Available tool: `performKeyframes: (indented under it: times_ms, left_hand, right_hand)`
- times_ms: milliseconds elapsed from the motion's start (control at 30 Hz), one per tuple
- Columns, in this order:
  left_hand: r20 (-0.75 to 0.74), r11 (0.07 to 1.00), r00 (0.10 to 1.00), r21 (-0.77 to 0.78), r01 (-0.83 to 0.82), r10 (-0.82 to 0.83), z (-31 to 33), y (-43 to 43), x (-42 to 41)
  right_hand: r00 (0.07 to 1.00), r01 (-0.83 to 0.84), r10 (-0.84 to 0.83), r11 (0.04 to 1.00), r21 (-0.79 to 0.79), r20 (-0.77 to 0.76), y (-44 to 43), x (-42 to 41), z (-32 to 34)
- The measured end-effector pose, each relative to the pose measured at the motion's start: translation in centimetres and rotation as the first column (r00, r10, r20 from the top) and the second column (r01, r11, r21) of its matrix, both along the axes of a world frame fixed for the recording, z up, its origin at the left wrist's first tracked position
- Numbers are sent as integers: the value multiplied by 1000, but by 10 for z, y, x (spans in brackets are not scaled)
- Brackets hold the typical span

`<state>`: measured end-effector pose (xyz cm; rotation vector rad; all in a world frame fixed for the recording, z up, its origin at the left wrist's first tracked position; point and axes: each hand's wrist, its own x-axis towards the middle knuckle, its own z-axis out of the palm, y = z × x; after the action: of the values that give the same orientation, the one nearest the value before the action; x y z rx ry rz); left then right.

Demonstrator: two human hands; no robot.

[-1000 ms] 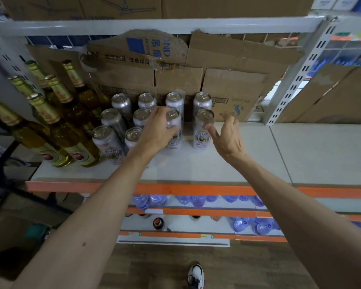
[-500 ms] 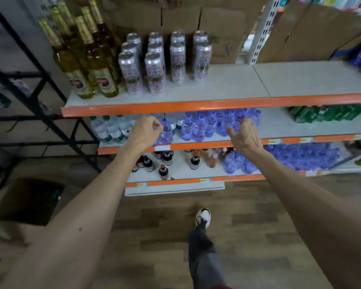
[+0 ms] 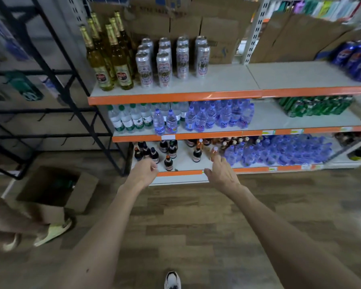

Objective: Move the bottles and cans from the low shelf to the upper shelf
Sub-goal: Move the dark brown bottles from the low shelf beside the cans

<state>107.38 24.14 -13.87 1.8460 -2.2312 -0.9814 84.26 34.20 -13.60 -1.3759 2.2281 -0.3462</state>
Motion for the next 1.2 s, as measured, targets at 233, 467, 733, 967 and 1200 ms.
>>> performKeyframes:
  times_ms: [233,467,733,967,1200]
  left_hand:
    - [-51,993,992,4,120,-119,-5,49,-54]
    - [-77,993,990,23,118,-116,-11,31,-77]
    - [-65,988,987,53,147,-144,-54,-68,-120]
    - [-83,975,974,50,217,-213,-243,-161,-172]
    - [-129,981,974,-68,180,-187,-534,-236,-220]
  right_hand:
    - [998,-13,14,1000,-28,55,48,-13,-9]
    - [997,26,-22,999,-42,80,28,-38,-17]
    - [998,0,0,1000,-7,59,-71,-63,-57]
    - [999,12,-10,1000,-25,44,-188,-108,-245]
    - [995,78,-68,986,-146,68,-281,-166,-527]
